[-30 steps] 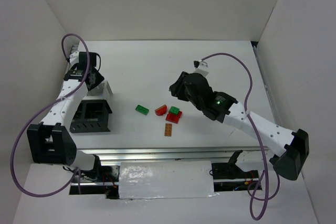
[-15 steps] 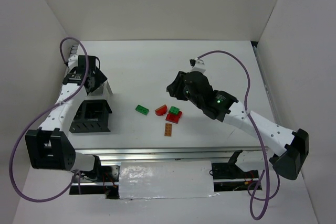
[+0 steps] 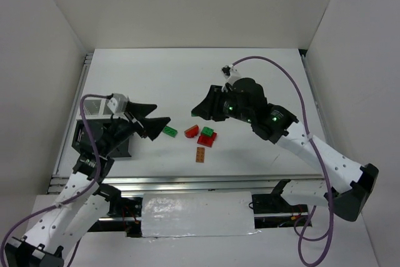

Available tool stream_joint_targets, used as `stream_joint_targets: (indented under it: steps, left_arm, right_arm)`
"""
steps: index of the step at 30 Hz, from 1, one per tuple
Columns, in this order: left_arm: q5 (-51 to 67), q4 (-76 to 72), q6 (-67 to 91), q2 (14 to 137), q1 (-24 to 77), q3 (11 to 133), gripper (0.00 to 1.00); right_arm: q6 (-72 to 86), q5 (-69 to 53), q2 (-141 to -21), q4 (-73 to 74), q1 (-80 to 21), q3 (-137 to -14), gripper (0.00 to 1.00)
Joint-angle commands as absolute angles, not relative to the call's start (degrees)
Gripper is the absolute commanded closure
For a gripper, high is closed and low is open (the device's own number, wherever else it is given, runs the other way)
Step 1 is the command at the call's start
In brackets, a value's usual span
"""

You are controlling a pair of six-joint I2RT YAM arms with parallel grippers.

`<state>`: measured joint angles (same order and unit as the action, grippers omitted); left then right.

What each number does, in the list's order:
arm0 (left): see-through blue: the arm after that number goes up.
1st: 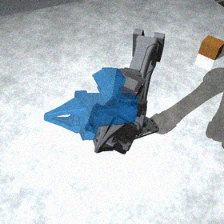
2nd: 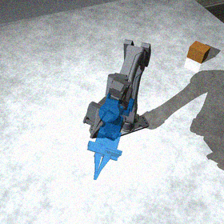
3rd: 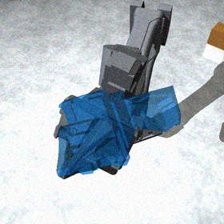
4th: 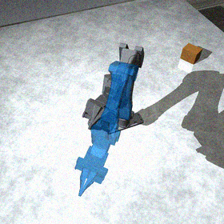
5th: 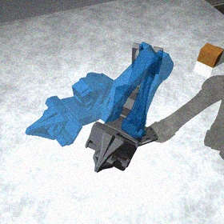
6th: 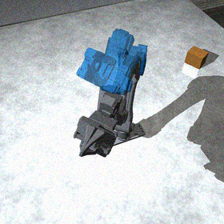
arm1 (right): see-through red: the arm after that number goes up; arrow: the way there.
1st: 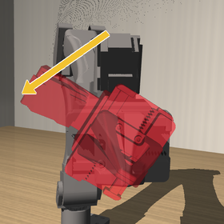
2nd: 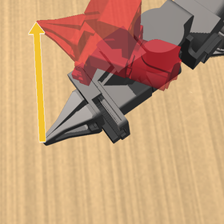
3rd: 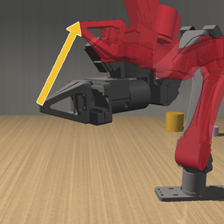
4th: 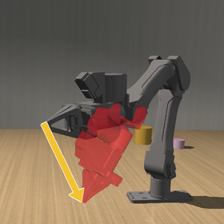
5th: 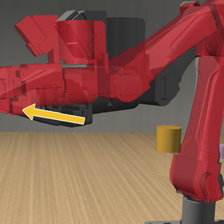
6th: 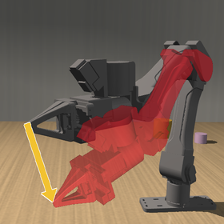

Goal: Sort the legos into containers by color

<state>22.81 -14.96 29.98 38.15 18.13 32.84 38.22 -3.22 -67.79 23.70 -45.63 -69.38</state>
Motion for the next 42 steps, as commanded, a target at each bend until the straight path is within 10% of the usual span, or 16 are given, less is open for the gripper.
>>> stream_joint_targets:
  steps: [1, 12, 29, 42]
  left_arm:
    - [33.2, -43.7, 23.7, 34.9, 21.3, 25.3, 0.04]
    - [27.9, -30.8, 6.5, 35.5, 40.7, 34.1, 0.06]
    - [26.5, -24.0, 4.1, 43.9, 44.6, 40.2, 0.15]
    - [26.7, -22.9, 5.4, 43.7, 44.6, 42.2, 0.67]
  right_arm:
    - [40.3, -18.0, -61.2, 22.6, -44.2, -69.9, 1.00]
    - [57.1, -37.6, -57.7, 6.0, -42.5, -60.5, 1.00]
    - [58.5, -38.6, -59.6, 1.8, -44.2, -60.2, 1.00]
    - [58.4, -36.2, -61.4, 2.5, -44.2, -60.1, 1.00]
